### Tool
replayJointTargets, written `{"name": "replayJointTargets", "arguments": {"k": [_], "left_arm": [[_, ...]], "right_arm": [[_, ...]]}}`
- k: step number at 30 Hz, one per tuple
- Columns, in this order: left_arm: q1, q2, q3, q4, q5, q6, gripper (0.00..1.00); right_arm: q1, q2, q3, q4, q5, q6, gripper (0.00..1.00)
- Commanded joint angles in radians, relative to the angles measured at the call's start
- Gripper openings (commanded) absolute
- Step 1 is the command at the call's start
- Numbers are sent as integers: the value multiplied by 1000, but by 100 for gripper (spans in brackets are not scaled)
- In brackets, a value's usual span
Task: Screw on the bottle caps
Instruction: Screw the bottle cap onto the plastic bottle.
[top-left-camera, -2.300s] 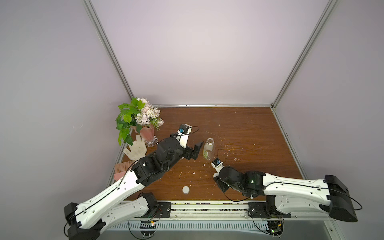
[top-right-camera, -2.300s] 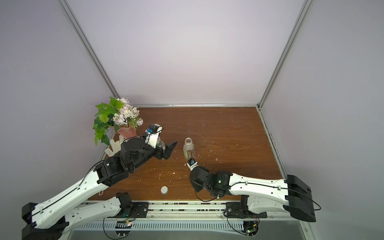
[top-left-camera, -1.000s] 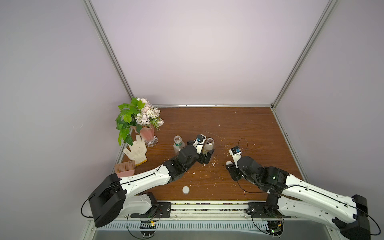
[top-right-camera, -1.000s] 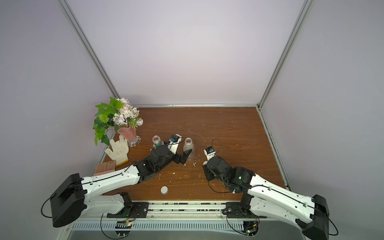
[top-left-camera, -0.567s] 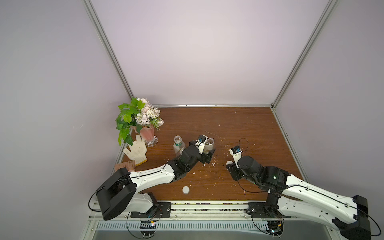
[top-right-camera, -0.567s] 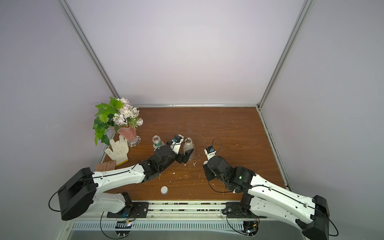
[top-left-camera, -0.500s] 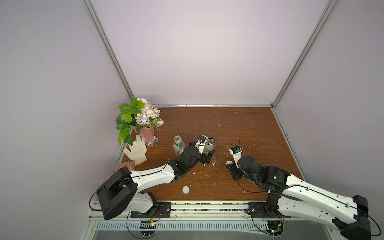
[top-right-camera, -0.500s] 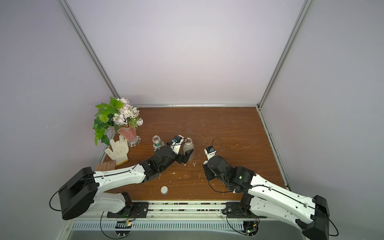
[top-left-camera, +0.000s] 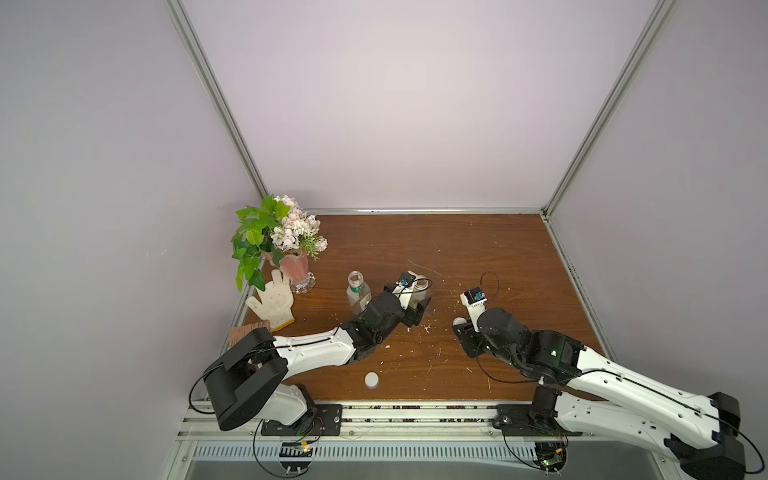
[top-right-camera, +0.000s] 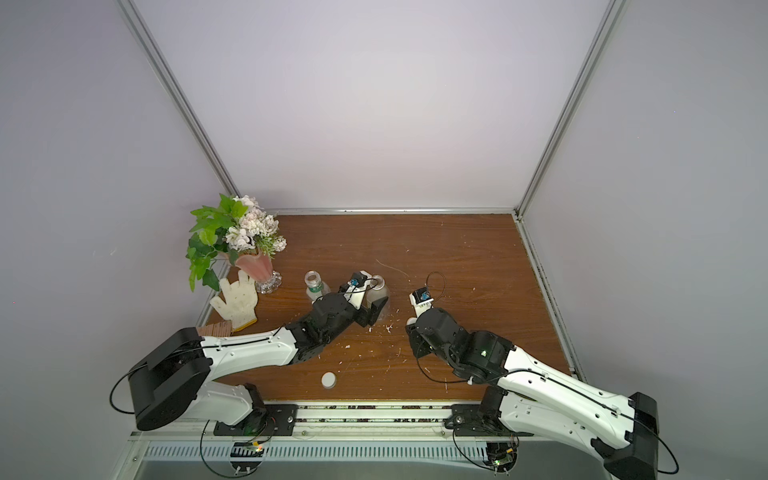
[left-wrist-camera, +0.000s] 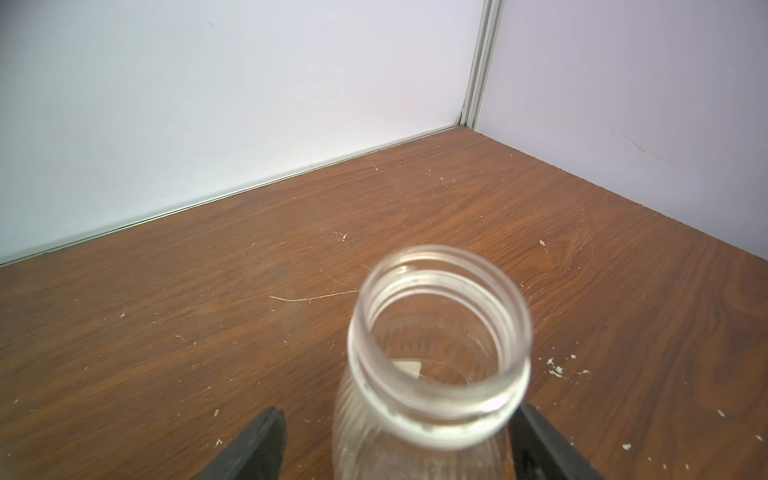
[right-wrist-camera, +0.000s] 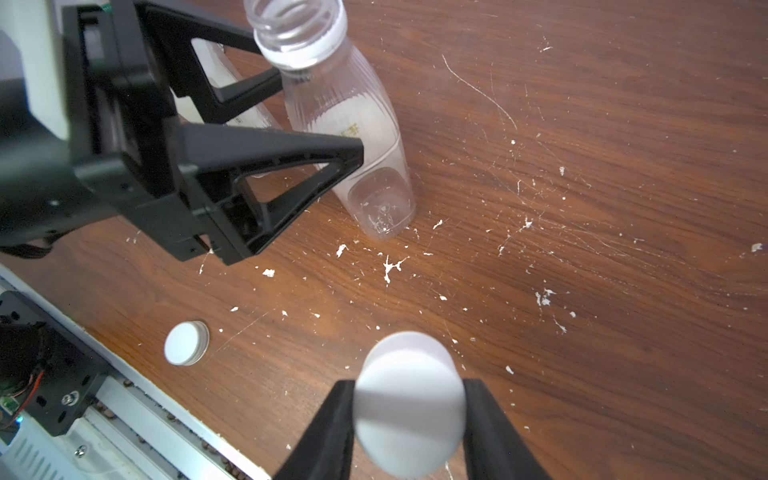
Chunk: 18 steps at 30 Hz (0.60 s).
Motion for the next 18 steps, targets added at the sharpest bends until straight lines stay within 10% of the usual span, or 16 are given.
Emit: {"name": "replayJointTargets", "arguments": {"k": [1, 18], "left_arm": [[-11, 6, -14, 47, 19, 23, 78], [-21, 52, -27, 142, 123, 55, 64]], "right_arm": [[-8, -11, 48, -25, 36, 11, 41], [-61, 11, 113, -50, 57, 17, 41]]}}
